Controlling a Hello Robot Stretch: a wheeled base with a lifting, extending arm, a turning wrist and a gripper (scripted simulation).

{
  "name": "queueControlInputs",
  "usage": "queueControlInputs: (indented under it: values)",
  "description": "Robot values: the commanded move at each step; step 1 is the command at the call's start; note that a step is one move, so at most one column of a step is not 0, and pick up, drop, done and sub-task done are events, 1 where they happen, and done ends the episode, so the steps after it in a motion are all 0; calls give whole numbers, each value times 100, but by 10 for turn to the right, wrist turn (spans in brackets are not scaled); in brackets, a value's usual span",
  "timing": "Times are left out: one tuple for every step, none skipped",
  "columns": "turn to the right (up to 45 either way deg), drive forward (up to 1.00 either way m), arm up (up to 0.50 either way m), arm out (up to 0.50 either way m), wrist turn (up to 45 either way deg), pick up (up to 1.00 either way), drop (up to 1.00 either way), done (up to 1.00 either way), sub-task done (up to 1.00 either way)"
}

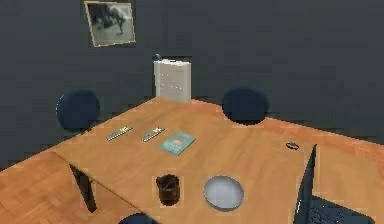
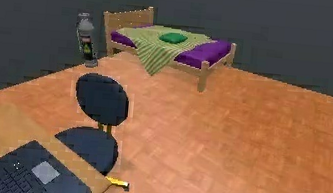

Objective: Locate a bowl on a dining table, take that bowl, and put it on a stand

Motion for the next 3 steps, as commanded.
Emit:
queueControlInputs:
  values:
    - [-450, 0, 0, 0, 0, 0, 0, 0, 0]
    - [-300, 0, 0, 0, 0, 0, 0, 0, 0]
    - [0, 0, 50, 0, 0, 0, 0, 0, 0]
